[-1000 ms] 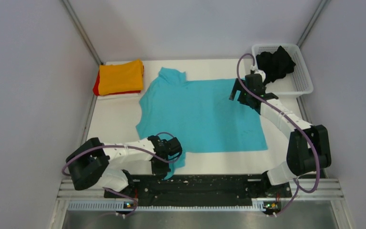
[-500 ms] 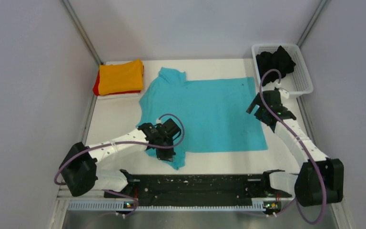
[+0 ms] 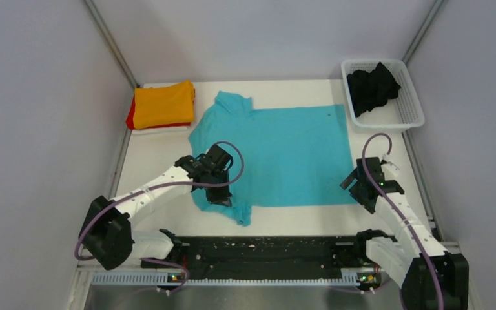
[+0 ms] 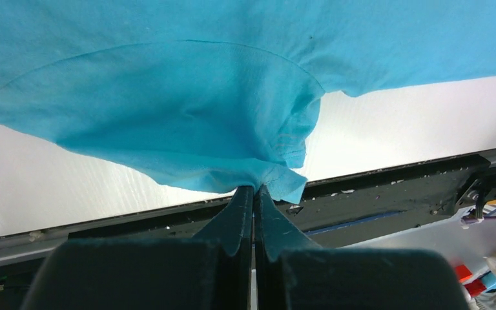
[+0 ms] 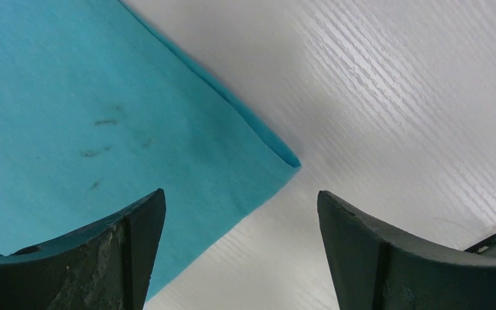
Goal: Fold and stack the t-shirts
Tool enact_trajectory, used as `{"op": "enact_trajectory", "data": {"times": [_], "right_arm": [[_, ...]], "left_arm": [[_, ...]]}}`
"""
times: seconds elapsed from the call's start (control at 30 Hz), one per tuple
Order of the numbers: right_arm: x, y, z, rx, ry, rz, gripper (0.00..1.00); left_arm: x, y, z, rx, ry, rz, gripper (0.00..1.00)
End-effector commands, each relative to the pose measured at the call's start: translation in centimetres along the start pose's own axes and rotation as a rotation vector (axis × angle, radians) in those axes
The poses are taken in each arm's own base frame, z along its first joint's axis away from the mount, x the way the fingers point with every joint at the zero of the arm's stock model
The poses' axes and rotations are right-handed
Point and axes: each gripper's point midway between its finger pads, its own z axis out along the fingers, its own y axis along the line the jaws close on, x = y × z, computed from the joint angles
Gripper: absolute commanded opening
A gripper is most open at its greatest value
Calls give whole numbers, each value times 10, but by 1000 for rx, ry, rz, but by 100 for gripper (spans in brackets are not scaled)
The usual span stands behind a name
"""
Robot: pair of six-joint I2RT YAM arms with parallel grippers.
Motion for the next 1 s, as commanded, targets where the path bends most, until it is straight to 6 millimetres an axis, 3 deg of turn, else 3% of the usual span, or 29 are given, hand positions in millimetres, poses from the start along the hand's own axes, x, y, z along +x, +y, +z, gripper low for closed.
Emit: {"op": "enact_trajectory", "data": {"times": [0.0,0.2,0.5,0.73,0.97], "right_arm": [[6,3,5,-17,5,68,83],[21,-4,15,11,50,57,69],[23,-6,25,5,23,65,28],[18,6,27,-39,22,38,0],[-3,29,13,-113,4,-56,0]], "left_arm": [[-14,-12,-13,71,-42,25,0],[-16,-8,-15,71,-43,-10,0],[-19,-7,-14,67,-38,-41,0],[-27,-11,-20,87,-55,-52,0],[-44,-21,-33,136,-92,-61,0]]}}
